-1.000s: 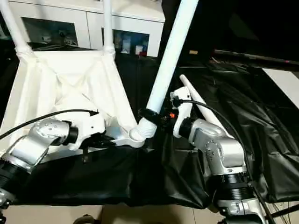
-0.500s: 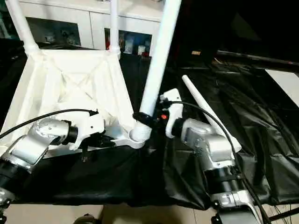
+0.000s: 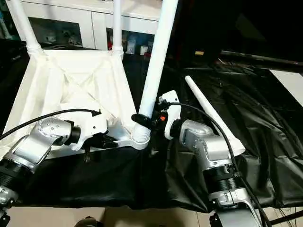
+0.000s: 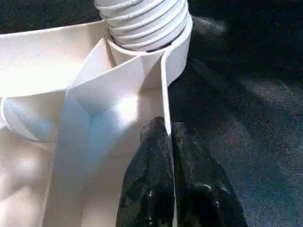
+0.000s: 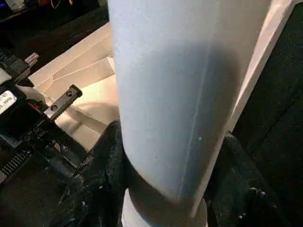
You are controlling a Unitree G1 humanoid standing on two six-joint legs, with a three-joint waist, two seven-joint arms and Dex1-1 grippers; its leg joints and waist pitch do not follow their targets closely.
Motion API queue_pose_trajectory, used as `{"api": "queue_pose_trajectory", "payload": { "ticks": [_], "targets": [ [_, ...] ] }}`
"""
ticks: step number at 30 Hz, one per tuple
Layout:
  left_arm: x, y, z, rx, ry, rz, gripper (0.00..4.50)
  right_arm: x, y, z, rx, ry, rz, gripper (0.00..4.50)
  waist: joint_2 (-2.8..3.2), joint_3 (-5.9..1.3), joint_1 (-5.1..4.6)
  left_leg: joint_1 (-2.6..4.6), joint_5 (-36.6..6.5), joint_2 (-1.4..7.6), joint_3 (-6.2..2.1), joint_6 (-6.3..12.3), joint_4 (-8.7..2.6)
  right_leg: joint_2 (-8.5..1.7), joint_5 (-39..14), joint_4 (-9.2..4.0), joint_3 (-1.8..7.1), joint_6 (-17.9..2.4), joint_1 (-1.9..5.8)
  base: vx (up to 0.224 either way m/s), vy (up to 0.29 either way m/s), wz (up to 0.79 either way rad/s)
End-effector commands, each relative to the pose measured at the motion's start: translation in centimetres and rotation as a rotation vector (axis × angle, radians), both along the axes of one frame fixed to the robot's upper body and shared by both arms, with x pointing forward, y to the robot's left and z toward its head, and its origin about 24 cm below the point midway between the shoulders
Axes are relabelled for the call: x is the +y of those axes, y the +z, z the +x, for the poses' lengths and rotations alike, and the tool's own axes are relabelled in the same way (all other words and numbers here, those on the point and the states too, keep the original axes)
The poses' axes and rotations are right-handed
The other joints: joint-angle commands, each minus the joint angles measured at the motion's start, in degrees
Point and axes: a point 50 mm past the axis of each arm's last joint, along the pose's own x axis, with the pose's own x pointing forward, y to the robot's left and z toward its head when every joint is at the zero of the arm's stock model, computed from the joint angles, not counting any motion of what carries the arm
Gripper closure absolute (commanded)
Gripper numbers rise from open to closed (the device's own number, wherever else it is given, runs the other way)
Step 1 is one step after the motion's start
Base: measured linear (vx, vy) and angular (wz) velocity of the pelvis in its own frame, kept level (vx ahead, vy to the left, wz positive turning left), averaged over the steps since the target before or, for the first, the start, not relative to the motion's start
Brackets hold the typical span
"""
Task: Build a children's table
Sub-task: Insert table leg to table base
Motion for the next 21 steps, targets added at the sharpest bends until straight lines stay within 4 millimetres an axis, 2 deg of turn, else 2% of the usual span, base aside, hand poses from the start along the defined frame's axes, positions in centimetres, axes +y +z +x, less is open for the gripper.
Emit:
{"api": "queue_pose_trajectory", "payload": {
  "ticks": [1, 6, 7, 10, 12, 13, 17, 18, 21],
  "targets": [
    [-0.9, 0.4, 0.3, -0.029, -0.04, 0.003, 4.5, -1.0, -0.6, -0.1, -0.002, -0.038, 0.004, 2.64, 1.58, -3.29, -0.49, 1.63, -25.93, 2.47, -1.63, -3.65, -5.35, -4.67, -30.97, -5.65, 2.67, -5.84, 0.9, 0.0, 0.0, 0.0],
    [-1.0, 0.4, 0.5, -0.046, -0.032, 0.001, 4.5, -1.4, -1.7, -0.8, -0.012, -0.094, 0.035, 2.64, 1.61, -3.18, -0.48, 1.64, -26.93, 2.5, -1.7, -3.4, -5.48, -4.73, -31.96, -5.91, 2.61, -5.73, 0.87, 0.0, 0.0, 0.0],
    [-1.0, 0.5, 0.5, -0.049, -0.032, 0.0, 4.5, -1.5, -2.1, -1.2, -0.023, -0.113, 0.042, 2.64, 1.91, -3.1, -0.47, 1.6, -27.2, 2.49, -1.8, -3.42, -5.54, -4.76, -32.56, -5.94, 2.59, -5.68, 0.89, 0.0, 0.0, 0.0],
    [-1.1, 0.5, 0.6, -0.05, -0.031, -0.003, 4.5, -1.6, -2.7, -1.6, -0.025, -0.151, 0.072, 2.64, 1.87, -3.05, -0.56, 1.72, -28.16, 2.52, -1.81, -3.29, -5.68, -4.74, -33.15, -6.29, 2.55, -5.55, 0.81, 0.0, 0.0, 0.0],
    [-1.1, 0.5, 0.7, -0.054, -0.031, -0.003, 4.5, -1.8, -3.2, -1.9, -0.03, -0.19, 0.084, 2.64, 2.18, -3.1, -0.54, 1.73, -28.08, 2.55, -1.92, -3.25, -5.78, -4.85, -32.85, -6.26, 2.53, -5.7, 0.92, 0.0, 0.0, 0.0],
    [-1.1, 0.5, 0.7, -0.055, -0.03, -0.003, 4.5, -1.8, -3.4, -2.0, -0.035, -0.199, 0.078, 2.64, 2.12, -3.08, -0.58, 1.71, -27.9, 2.58, -1.84, -3.17, -5.85, -4.8, -32.12, -6.3, 2.6, -5.92, 0.85, 0.0, 0.0, 0.0],
    [-1.1, 0.5, 0.8, -0.061, -0.03, 0.001, 4.5, -1.7, -3.6, -2.4, -0.078, -0.185, 0.02, 2.64, 2.14, -3.01, -0.61, 1.65, -27.61, 2.58, -1.81, -2.98, -6.02, -4.76, -31.85, -6.33, 2.64, -6.06, 0.98, 0.0, 0.0, 0.0],
    [-1.1, 0.5, 0.8, -0.061, -0.031, 0.004, 4.5, -1.4, -3.6, -2.6, -0.104, -0.154, -0.028, 2.64, 2.28, -2.94, -0.6, 1.67, -27.74, 2.59, -1.79, -3.02, -6.08, -4.71, -31.74, -6.37, 2.67, -6.09, 0.92, 0.0, 0.0, 0.0],
    [-0.9, 0.5, 0.8, -0.06, -0.035, 0.014, 4.5, -0.8, -3.6, -3.0, -0.129, -0.079, -0.098, 2.64, 2.18, -2.83, -0.57, 1.68, -27.93, 2.56, -1.79, -2.89, -6.1, -4.79, -33.16, -6.49, 2.72, -5.5, 0.92, 0.0, 0.0, 0.0]
  ]
}}
